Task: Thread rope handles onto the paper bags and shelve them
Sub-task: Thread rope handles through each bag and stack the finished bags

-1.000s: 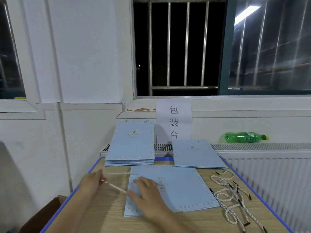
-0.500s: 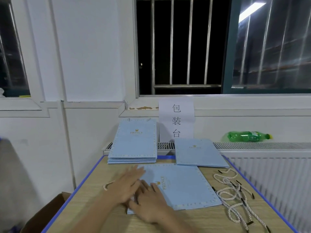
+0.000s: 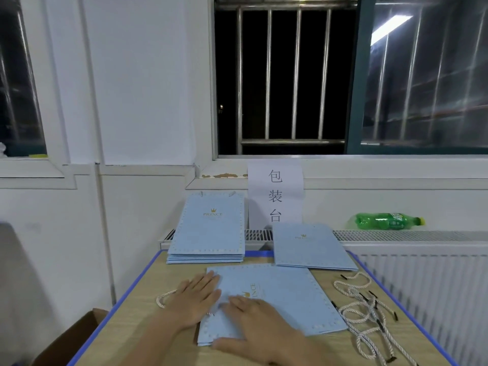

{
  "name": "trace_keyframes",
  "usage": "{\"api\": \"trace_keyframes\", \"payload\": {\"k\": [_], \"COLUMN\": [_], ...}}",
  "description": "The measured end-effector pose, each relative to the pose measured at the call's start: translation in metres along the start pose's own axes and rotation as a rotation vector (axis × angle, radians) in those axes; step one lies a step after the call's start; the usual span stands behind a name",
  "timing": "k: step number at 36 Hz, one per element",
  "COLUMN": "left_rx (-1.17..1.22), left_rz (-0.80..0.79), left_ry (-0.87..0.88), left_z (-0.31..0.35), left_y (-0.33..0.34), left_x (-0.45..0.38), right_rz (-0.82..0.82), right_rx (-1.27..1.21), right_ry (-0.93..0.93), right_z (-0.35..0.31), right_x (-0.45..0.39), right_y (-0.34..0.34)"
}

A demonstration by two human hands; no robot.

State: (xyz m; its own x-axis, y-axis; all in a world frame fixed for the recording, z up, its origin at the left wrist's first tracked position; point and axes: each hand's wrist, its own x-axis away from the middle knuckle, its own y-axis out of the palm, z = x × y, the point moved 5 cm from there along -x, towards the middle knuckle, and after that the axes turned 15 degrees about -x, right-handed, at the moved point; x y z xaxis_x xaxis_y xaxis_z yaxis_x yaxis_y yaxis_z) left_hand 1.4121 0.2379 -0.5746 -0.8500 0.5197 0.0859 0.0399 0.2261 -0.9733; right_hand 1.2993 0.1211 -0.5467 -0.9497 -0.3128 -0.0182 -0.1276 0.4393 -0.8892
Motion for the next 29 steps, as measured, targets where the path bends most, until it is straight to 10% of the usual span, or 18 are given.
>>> {"api": "trace_keyframes", "payload": {"k": [10, 16, 21, 29], "left_rx": [0.023, 0.040, -0.008, 0.780], "left_rz": [0.476, 0.173, 0.682, 0.802], "left_ry": [0.227, 0.296, 0.275, 0.164], "left_z": [0.013, 0.034, 0.019, -0.040], "left_y": [-0.027, -0.025, -0.062, -0.122], "left_x": [0.037, 0.057, 0.073, 0.082], "right_rz": [-0.045, 0.023, 0.482, 1.018], "right_rx": [0.111, 0.333, 0.533, 0.424], "right_ry": [0.189, 0.062, -0.119, -0.338], "right_z": [0.058, 0.043, 0.020, -0.015], "right_x": [0.039, 0.029, 0.022, 0.036], "right_y": [-0.022, -0.026, -0.048, -0.119]}}
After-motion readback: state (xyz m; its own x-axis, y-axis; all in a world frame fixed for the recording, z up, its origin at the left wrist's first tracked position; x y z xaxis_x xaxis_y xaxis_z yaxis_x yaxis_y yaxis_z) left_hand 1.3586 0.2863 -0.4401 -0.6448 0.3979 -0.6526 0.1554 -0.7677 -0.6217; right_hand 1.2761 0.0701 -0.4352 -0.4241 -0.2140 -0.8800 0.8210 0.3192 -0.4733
